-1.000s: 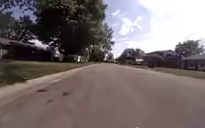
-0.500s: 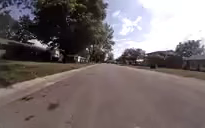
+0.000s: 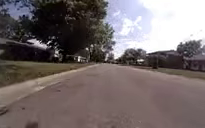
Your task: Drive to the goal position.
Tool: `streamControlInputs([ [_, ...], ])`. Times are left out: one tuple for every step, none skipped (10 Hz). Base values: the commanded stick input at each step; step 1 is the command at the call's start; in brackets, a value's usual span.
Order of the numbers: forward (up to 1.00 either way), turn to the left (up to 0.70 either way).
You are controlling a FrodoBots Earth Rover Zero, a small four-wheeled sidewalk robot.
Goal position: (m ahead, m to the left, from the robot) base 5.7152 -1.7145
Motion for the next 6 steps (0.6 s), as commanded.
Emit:
streamControlInputs([
  [1.0, 0.0],
  [1.0, 0.0],
  [1.0, -0.02],
  [1.0, -0.11],
  [1.0, -0.28],
  [1.0, -0.3],
])
